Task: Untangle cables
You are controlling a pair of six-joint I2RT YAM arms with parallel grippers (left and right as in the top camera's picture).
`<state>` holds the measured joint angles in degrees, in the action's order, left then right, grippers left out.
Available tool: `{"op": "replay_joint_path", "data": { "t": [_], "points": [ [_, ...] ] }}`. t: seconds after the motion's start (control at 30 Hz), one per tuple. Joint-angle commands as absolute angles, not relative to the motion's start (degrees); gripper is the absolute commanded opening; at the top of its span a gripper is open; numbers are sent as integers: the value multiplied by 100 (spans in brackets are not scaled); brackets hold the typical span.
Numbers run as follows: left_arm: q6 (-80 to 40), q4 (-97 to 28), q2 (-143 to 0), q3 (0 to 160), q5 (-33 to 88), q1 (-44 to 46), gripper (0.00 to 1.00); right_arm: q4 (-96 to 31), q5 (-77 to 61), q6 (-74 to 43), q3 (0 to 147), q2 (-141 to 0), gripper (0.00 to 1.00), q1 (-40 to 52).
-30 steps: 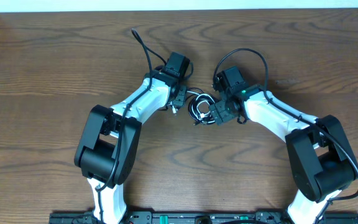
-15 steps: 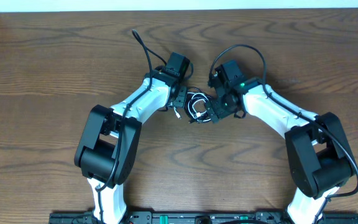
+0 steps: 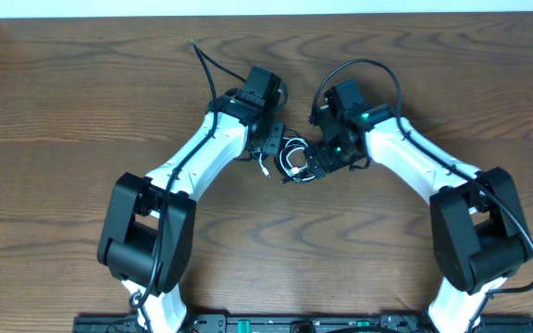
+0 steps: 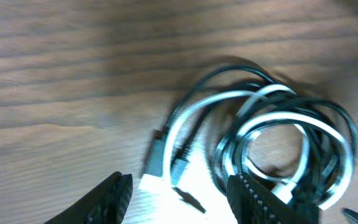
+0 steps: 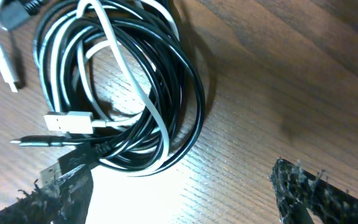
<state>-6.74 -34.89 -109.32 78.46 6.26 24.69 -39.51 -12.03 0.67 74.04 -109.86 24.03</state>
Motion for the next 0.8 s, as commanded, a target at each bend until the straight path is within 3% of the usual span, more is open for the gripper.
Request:
{"op": "replay_joint_path", "data": {
  "t": [0.0, 0.13, 0.6, 0.77],
  "points": [
    [-777, -3485, -11083, 7752, 1044, 2541, 59, -3962, -1900, 95, 7491, -11026, 88, 2161],
    [-775, -3402, -11301, 7747, 1326, 2604, 63, -3977, -2174, 93, 7489, -11026, 89, 1870],
    [-775, -2956, -11817, 7745, 1328, 2646, 62, -4219, -2394, 97, 7487, -11026, 88, 1494],
    [-777, -2993, -11981, 7745, 1330, 2729, 53, -4224, -2394, 97, 7487, -11026, 84, 1487]
  ]
}}
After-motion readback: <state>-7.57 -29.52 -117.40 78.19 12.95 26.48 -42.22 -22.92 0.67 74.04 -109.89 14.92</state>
